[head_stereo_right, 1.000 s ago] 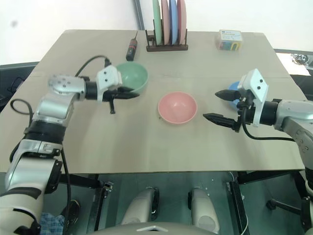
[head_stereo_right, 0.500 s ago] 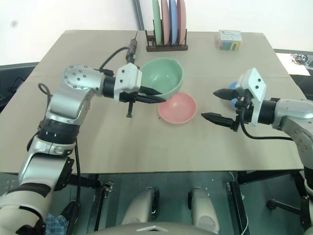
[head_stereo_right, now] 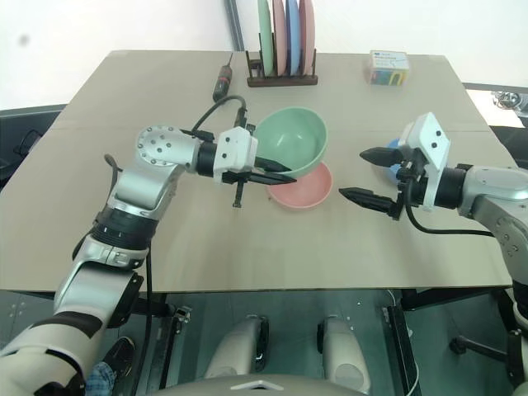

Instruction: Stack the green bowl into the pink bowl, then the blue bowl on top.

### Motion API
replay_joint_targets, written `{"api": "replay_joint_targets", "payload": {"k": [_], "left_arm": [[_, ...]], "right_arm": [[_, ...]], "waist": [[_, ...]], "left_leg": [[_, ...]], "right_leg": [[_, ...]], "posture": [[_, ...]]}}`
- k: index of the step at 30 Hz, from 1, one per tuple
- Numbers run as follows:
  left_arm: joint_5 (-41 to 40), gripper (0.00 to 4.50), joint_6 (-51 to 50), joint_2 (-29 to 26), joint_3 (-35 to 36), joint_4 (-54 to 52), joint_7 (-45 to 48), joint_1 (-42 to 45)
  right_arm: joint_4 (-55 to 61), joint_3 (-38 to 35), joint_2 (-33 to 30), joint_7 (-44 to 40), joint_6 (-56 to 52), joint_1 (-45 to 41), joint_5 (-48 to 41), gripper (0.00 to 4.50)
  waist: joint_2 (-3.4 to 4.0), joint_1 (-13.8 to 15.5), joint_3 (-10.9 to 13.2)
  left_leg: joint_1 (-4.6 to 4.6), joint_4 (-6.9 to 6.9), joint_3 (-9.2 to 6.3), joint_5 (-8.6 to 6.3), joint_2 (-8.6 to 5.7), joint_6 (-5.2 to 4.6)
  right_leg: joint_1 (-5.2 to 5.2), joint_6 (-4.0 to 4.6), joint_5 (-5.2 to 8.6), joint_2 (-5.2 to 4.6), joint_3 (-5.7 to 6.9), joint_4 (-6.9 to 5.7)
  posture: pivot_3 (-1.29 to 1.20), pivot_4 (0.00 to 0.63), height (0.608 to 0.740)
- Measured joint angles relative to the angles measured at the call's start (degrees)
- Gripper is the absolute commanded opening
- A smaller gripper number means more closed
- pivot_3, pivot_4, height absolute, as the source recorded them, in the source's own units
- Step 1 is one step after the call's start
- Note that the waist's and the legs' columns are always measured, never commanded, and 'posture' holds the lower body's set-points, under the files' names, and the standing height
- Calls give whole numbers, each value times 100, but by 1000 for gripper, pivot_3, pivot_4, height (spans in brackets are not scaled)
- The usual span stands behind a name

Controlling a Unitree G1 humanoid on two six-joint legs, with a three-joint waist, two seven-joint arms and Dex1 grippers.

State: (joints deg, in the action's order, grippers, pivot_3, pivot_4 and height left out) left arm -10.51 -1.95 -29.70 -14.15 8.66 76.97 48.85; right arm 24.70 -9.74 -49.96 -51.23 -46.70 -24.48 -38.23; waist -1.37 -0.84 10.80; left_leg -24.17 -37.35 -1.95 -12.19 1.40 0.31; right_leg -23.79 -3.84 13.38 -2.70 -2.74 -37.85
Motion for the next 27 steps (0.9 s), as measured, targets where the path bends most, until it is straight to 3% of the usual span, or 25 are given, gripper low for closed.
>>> {"api": "replay_joint_targets", "payload": {"k": [1, 3, 7, 8, 19, 24, 27], "left_arm": [[-24, 1006, 66, 2, 6, 34, 21, -11], [-42, 1976, 274, 18, 40, 152, 36, -14], [-304, 3467, 338, 214, 204, 236, -16, -29], [-516, 3646, 158, 286, 335, 200, -87, -36], [-1968, 3646, -1407, -56, 1638, -583, -677, -719], [-2127, 3646, -1459, -520, 2221, -611, -744, -1607], [-2212, 3646, -1371, -665, 2557, -627, -714, -2071]], "right_arm": [[0, 7, 12, 10, 6, 0, -1, 4500], [0, 29, 38, 30, 23, 0, -2, 4500], [0, 46, 57, 52, 55, 0, -5, 4500], [0, 70, 56, 59, 61, -1, 7, 4500], [-981, 904, 30, 686, 147, -440, 1218, 4500], [-2333, 1747, -143, 766, 819, -868, 2495, 4500], [-3396, 2170, 71, 793, 1282, -1246, 3098, 4500]], "waist": [[0, 1, 0], [0, 2, 0], [0, 3, 0], [0, 3, 0], [1, -42, 0], [2, -62, 0], [2, -90, 0]], "left_leg": [[0, 0, 0, 0, 0, 0], [0, 0, -1, 0, 0, 0], [-2, -1, -2, 0, 0, 0], [-2, -1, -3, 0, 0, 0], [12, 0, 4, 0, 1, 0], [15, 5, 10, 0, 1, 0], [15, 5, 14, 0, 1, 0]], "right_leg": [[0, 0, 0, 0, 0, 0], [0, 0, 0, 0, 1, 0], [0, 0, 0, 0, 1, 0], [0, 0, 0, 0, 2, 0], [2, 0, 0, 0, -6, -5], [2, 1, 0, 0, -10, -2], [2, 2, 0, -1, -14, -2]], "posture": [[0, 150, 740], [0, 150, 740], [0, 150, 740], [0, 150, 740], [0, 150, 740], [0, 150, 740], [0, 150, 740]]}}
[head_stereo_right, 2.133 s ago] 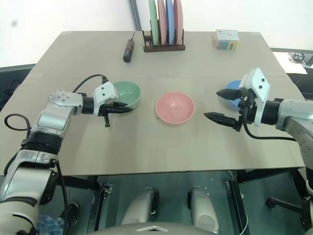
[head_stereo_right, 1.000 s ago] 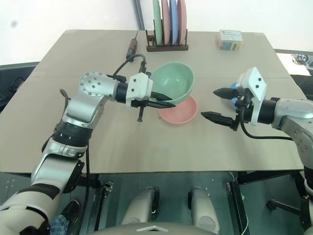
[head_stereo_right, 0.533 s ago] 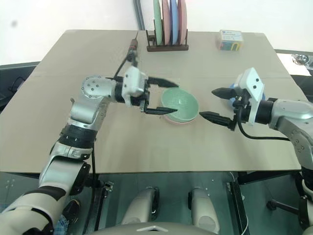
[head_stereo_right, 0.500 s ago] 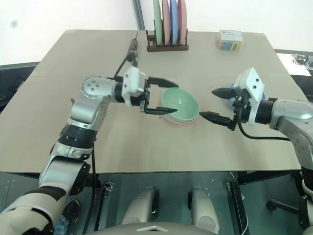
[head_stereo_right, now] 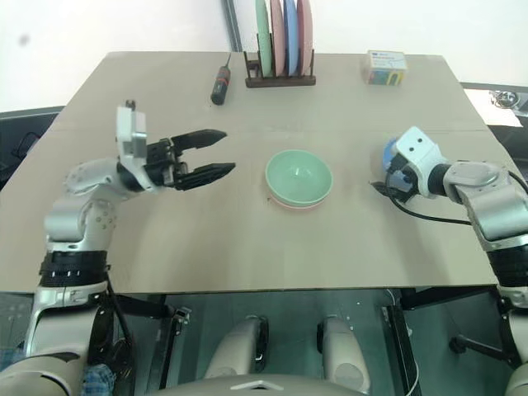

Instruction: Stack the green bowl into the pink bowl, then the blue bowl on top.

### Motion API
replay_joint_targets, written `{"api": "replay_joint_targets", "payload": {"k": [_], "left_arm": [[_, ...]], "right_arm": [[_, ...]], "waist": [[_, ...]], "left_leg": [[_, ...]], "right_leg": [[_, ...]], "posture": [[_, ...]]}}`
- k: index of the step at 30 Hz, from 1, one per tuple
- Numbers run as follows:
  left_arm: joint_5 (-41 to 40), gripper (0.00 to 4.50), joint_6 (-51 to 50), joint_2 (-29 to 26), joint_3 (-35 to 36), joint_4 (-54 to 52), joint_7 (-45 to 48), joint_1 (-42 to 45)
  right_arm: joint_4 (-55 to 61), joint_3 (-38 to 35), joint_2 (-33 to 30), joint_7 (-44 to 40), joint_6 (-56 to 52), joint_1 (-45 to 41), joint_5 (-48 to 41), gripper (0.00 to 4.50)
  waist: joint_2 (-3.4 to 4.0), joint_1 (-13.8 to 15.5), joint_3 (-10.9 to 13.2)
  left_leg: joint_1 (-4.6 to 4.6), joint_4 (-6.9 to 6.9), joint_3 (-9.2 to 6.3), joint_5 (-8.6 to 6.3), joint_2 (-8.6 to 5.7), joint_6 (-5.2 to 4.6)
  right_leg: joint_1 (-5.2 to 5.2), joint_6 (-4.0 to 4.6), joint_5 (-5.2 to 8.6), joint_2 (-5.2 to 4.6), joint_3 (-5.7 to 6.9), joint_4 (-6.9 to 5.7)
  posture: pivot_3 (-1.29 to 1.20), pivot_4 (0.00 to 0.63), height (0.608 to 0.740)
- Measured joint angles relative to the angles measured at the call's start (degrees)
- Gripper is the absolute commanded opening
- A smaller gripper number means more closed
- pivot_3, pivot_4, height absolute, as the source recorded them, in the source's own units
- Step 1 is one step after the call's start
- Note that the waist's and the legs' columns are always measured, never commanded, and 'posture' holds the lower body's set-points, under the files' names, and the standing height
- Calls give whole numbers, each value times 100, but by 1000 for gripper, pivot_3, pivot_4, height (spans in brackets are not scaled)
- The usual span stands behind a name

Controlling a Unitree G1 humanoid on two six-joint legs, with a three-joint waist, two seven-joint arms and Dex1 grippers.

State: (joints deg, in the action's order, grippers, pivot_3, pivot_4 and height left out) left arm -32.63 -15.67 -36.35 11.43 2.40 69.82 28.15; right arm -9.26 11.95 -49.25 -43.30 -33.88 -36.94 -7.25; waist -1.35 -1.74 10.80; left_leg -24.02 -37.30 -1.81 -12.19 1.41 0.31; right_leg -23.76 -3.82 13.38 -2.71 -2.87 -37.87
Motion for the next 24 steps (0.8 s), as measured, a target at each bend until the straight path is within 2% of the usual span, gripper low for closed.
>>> {"api": "replay_joint_targets", "payload": {"k": [4, 5, 9, 16, 24], "left_arm": [[-148, 3646, 164, -123, 278, -69, 235, -605], [-230, 3646, 204, -169, 384, -89, 308, -740], [-357, 3646, 250, -277, 551, -204, 372, -892], [-367, 3646, 364, -363, 728, -271, 362, -1219], [-368, 3646, 394, -390, 728, -345, 365, -1249]], "right_arm": [[-1764, 272, 389, 149, 713, -600, 604, 4500], [-2498, 327, 545, 177, 1102, -976, 822, 4500], [-3345, 382, 722, 237, 1692, -1342, 1123, 4500], [-4197, 349, 867, 112, 2376, -1684, 1397, 4500], [-4121, 94, 888, -247, 2261, -1655, 1331, 4500]], "waist": [[-1, -41, 0], [-3, -62, -1], [-10, -58, -6], [-13, -61, -9], [-12, -63, -9]], "left_leg": [[3, 3, 0, 0, 0, 0], [10, 3, 4, 0, 1, 0], [24, 2, 1, 0, 0, 0], [30, 1, -1, 0, 1, 0], [28, 6, -2, 0, 1, 0]], "right_leg": [[3, 1, -1, 0, 0, 2], [7, 1, -1, 0, -3, 1], [22, 1, -1, 0, -1, 1], [30, 2, -1, 0, 0, 0], [28, 2, -1, 0, 1, 0]], "posture": [[0, 150, 740], [0, 150, 740], [0, 150, 740], [0, 150, 740], [0, 150, 740]]}}
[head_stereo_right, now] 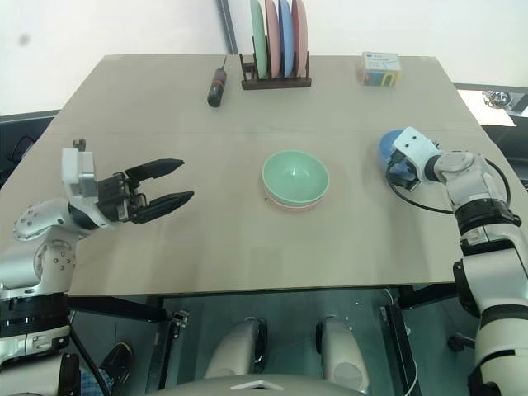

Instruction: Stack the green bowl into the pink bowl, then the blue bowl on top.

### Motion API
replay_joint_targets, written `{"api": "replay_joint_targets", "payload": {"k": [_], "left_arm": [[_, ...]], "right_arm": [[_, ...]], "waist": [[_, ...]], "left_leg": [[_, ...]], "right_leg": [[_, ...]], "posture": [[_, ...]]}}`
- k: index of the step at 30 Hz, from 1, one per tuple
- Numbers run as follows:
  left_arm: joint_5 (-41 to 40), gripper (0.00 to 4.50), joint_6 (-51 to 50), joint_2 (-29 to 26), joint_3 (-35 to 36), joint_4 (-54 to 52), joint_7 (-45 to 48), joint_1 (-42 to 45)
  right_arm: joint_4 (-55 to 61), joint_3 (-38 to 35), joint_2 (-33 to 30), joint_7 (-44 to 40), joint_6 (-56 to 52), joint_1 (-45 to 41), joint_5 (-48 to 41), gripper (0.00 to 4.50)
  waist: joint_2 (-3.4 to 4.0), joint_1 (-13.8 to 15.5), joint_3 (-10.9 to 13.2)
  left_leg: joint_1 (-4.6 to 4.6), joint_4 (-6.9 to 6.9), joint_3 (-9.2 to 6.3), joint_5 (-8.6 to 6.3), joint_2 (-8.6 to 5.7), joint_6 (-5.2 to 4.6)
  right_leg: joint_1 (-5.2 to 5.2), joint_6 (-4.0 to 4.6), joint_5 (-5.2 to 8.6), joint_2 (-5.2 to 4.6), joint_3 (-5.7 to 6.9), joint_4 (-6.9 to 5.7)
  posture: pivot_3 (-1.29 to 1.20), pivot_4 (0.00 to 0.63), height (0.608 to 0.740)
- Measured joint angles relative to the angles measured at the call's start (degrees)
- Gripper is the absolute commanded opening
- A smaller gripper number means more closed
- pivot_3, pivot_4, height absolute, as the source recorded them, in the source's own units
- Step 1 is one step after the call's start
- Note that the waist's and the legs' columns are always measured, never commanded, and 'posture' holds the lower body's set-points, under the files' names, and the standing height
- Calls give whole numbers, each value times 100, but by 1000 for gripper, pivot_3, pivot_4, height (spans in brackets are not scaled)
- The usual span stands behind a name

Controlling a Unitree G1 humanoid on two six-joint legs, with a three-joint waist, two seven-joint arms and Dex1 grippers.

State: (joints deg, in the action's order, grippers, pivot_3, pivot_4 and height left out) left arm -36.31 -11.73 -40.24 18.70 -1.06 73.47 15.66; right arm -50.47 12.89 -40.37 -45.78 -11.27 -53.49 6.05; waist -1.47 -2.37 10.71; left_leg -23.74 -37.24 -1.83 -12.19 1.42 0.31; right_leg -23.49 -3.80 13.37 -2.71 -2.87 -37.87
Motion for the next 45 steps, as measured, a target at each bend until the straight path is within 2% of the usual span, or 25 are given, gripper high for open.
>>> {"api": "replay_joint_targets", "payload": {"k": [3, 6, 8, 10, 11, 12, 14, 15, 16, 25, 32, 40, 45], "left_arm": [[4, 3646, 25, -6, -5, 18, 2, 48], [6, 3671, 39, -9, -11, 34, 3, 138], [10, 3671, 42, -8, -29, 86, 6, 164], [15, 3671, 53, -7, -86, 189, 14, 239], [15, 3671, 64, -8, -97, 206, 22, 259], [15, 3671, 76, -7, -108, 224, 28, 286], [15, 3671, 91, -8, -124, 275, 48, 366], [15, 3671, 96, -8, -124, 292, 56, 395], [15, 3671, 100, -8, -125, 298, 61, 405], [15, 3671, 103, -14, -126, 337, 125, 375], [16, 3671, 103, -42, -123, 337, 122, 338], [19, 3671, 108, -42, -125, 339, 122, 313], [28, 3671, 111, -39, -138, 360, 122, 315]], "right_arm": [[313, -231, 107, -351, -443, 116, -322, 4500], [592, -419, 117, -495, -857, 209, -535, 3811], [800, -523, 80, -496, -1023, 256, -607, 3051], [953, -619, 38, -490, -1119, 297, -637, 2092], [1000, -630, 21, -489, -1139, 318, -640, 1829], [1023, -645, 20, -489, -1165, 331, -641, 1373], [1114, -657, 20, -489, -1224, 395, -641, 946], [1167, -660, 21, -494, -1237, 431, -650, 348], [1201, -660, 22, -499, -1241, 456, -658, 55], [1918, -656, -10, -734, -1526, 618, -666, 55], [4140, -462, -53, -1367, -2443, 731, -1065, 55], [6494, -80, 55, -1675, -3765, 661, -1864, 55], [6856, 407, 250, -1537, -3984, 555, -1949, 55]], "waist": [[5, -2, 3], [9, -1, 5], [10, 0, 6], [9, 0, 6], [9, 0, 6], [9, 0, 6], [9, 0, 6], [9, 0, 6], [9, -1, 6], [11, -7, 7], [18, 1, 11], [17, 14, 11], [17, 9, 11]], "left_leg": [[-7, 5, 2, 0, 0, 0], [-9, 8, 3, 0, 0, 0], [-9, 9, 3, 0, -1, 0], [-9, 9, 3, 0, -1, 0], [-9, 9, 3, 0, -1, 0], [-9, 9, 3, 0, -1, 0], [-9, 9, 3, 0, -1, 0], [-9, 9, 3, 0, -1, 0], [-9, 10, 4, 0, -1, 0], [-9, 10, 4, 0, 0, 0], [-12, 13, 2, 0, 1, 0], [-15, 12, -1, 0, 3, 0], [-14, 10, 1, 0, 3, 0]], "right_leg": [[-12, 0, 0, 0, -3, 0], [-14, 0, 0, 0, -3, 1], [-14, -1, 0, 0, -2, 1], [-14, -1, 0, 0, -2, 1], [-14, -1, 0, 0, -2, 1], [-14, -1, 0, 0, -2, 1], [-14, -1, 0, 0, -2, 1], [-14, -1, 0, 0, -2, 1], [-14, -1, 0, 0, -3, 1], [-18, -1, 0, 0, -4, 1], [-23, -1, 1, 1, -2, 0], [-23, 0, 2, 0, 2, 1], [-23, 0, 2, 0, 2, 1]], "posture": [[0, 150, 740], [0, 150, 740], [0, 150, 740], [0, 150, 740], [0, 150, 740], [0, 150, 740], [0, 150, 740], [0, 150, 740], [0, 150, 740], [0, 150, 740], [0, 150, 740], [0, 150, 740], [0, 150, 740]]}}
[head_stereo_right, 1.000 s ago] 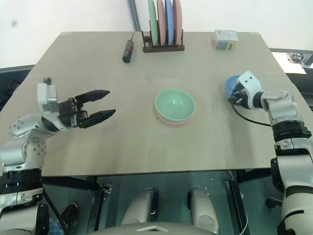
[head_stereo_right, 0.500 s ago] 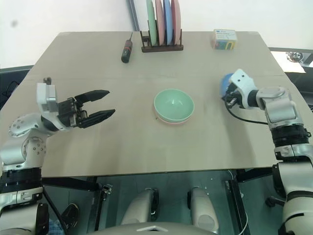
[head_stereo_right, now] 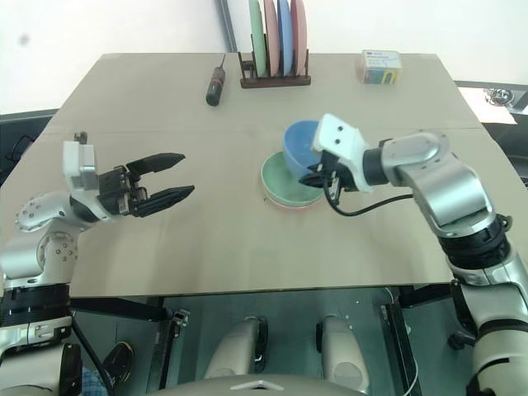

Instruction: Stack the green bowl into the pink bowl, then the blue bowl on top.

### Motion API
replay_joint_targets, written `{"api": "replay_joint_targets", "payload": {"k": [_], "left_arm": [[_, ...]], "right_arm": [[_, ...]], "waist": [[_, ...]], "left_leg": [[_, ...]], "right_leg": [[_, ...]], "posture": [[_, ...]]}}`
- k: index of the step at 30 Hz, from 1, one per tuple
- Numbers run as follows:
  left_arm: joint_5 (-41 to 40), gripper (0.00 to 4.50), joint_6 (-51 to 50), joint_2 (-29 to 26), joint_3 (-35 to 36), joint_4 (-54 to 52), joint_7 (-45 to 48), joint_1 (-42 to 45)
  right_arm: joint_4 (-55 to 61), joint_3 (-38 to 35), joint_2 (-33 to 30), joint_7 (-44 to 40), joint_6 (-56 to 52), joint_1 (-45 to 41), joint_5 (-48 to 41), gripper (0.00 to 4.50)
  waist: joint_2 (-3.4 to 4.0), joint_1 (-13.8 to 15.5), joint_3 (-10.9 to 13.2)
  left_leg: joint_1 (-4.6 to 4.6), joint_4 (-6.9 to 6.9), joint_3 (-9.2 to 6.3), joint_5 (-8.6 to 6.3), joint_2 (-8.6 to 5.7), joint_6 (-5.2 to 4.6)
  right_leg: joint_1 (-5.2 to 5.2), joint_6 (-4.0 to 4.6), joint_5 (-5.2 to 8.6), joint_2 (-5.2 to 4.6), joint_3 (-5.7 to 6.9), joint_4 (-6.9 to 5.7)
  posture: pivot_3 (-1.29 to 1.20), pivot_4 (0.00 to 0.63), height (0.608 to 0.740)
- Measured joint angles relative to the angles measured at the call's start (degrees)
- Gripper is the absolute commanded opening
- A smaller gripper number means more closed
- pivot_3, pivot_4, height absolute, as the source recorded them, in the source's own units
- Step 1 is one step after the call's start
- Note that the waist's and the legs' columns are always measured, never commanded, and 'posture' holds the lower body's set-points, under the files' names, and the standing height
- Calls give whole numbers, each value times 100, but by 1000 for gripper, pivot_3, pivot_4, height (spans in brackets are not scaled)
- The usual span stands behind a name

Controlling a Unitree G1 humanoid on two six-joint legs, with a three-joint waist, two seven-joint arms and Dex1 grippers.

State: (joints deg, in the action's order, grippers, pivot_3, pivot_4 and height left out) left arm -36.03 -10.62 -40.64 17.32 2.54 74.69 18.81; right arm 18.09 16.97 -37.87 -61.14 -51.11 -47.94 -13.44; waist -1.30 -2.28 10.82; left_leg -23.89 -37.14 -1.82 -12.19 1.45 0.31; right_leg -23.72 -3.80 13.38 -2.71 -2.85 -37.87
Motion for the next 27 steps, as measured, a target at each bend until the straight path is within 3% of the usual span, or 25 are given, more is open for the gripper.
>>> {"api": "replay_joint_targets", "payload": {"k": [1, 3, 4, 5, 8, 9, 12, 16, 22, 27], "left_arm": [[2, 3671, 1, 1, -9, 10, 0, 2], [4, 3671, 2, 5, -63, 18, 0, 13], [4, 3671, 2, 5, -83, 20, -1, 13], [4, 3671, 2, 5, -92, 20, -2, 13], [1, 3671, -7, 5, -105, 21, -28, 13], [1, 3671, -8, 5, -105, 21, -33, 13], [0, 3671, -115, 4, -103, 14, -253, 8], [11, 3671, -464, -18, 19, -192, -857, -224], [206, 3671, -713, -161, 216, -813, -1537, -951], [197, 3671, -729, -160, 592, -1315, -1731, -1637]], "right_arm": [[-16, 64, 83, 86, 22, -55, 27, 750], [-76, 74, 274, 285, 62, -185, 72, 1431], [-81, 74, 305, 331, 74, -241, 71, 2090], [-81, 74, 313, 344, 85, -255, 70, 2296], [-103, 68, 355, 440, 88, -258, 44, 3939], [-105, 64, 355, 447, 78, -259, 33, 4178], [-115, -124, 337, 471, -216, -256, -252, 4178], [-104, -1260, 48, 330, -366, 18, -919, 4178], [-322, -2550, -420, 74, 286, 1562, -1437, 4178], [-906, -3472, -568, -371, 1864, 3102, -1423, 4178]], "waist": [[0, -1, 0], [0, 1, 0], [0, 8, 0], [0, 10, 0], [-1, 9, -1], [-1, 9, -1], [-1, 8, -1], [-7, 30, -3], [-8, 23, -4], [-4, 25, -2]], "left_leg": [[0, 0, -1, 0, 0, 0], [0, 1, -2, 0, 0, 0], [-2, 1, -3, 0, 0, 0], [-3, 1, -3, 0, 0, 0], [-5, 1, -2, 0, 0, 0], [-5, 1, -3, 0, 0, 0], [-5, 1, -6, 0, 0, 0], [-7, 4, -10, -1, 0, 0], [-6, 12, -4, -1, 1, 0], [5, 11, 6, 0, 1, 0]], "right_leg": [[0, 0, 0, 0, 1, -1], [-1, 0, 0, 0, 2, -1], [-1, 0, 0, 0, 3, 1], [-1, 0, 0, 0, 3, 2], [-1, 0, 0, 0, 3, 4], [-1, 0, 0, 0, 3, 3], [-2, 1, 0, 0, 5, 0], [4, 0, 0, -3, 11, 13], [2, 0, 0, -4, 8, 15], [8, 0, 2, -4, -2, 13]], "posture": [[0, 150, 740], [0, 150, 740], [0, 150, 740], [0, 150, 740], [0, 150, 740], [0, 150, 740], [0, 150, 740], [0, 150, 740], [0, 150, 740], [0, 150, 740]]}}
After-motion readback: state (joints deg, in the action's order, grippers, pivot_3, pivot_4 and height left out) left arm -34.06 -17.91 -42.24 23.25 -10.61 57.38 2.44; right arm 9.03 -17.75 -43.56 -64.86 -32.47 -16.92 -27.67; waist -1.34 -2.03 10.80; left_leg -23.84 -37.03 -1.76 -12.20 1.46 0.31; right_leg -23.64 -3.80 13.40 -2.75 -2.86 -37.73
